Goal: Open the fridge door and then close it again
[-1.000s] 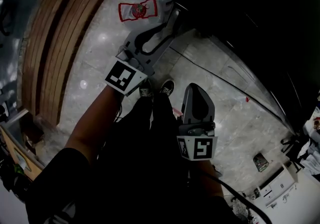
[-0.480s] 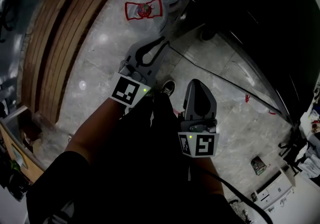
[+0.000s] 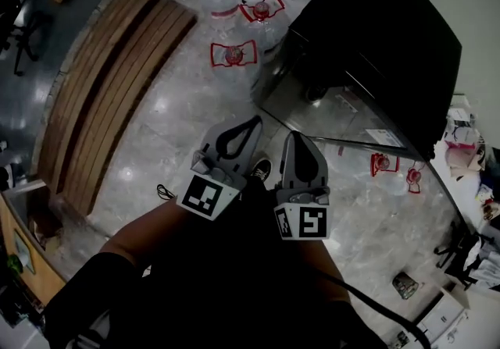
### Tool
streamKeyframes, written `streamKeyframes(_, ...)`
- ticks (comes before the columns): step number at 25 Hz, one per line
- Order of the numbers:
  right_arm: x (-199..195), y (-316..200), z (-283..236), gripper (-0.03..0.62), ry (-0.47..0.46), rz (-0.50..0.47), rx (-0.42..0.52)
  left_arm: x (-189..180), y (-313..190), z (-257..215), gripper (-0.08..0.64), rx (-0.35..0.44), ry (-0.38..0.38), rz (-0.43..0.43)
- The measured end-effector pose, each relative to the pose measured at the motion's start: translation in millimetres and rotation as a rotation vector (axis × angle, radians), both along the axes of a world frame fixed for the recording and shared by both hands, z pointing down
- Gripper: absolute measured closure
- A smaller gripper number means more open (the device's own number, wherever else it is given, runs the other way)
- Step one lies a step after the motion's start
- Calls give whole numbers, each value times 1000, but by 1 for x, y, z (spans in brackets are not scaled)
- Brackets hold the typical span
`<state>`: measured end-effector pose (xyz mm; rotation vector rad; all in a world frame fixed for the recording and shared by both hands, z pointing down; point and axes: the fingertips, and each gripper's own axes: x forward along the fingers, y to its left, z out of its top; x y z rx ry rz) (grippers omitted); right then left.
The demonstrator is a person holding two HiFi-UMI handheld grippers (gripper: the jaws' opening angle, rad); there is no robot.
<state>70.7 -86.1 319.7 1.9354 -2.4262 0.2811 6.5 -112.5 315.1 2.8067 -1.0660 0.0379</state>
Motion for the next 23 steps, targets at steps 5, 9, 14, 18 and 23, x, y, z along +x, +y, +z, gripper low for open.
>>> streamKeyframes(5,-3,17,-39,577,30,3,34,0,23,-37,552,1,-13,22)
streamKeyframes(9,0,26,-63,577,54,-5,51,3,28,-63,552,27,-23,1)
streamKeyframes(14,-2,29,-88,577,58,-18,76,13,36,-86,552,62,14,1)
streamKeyframes(18,-4,31,-103,577,67,-37,97,16,41,-97,552,72,24,-1)
streamKeyframes(23,-5,34,-110,577,71,-58,91,16,42,-101,552,56,54,-3)
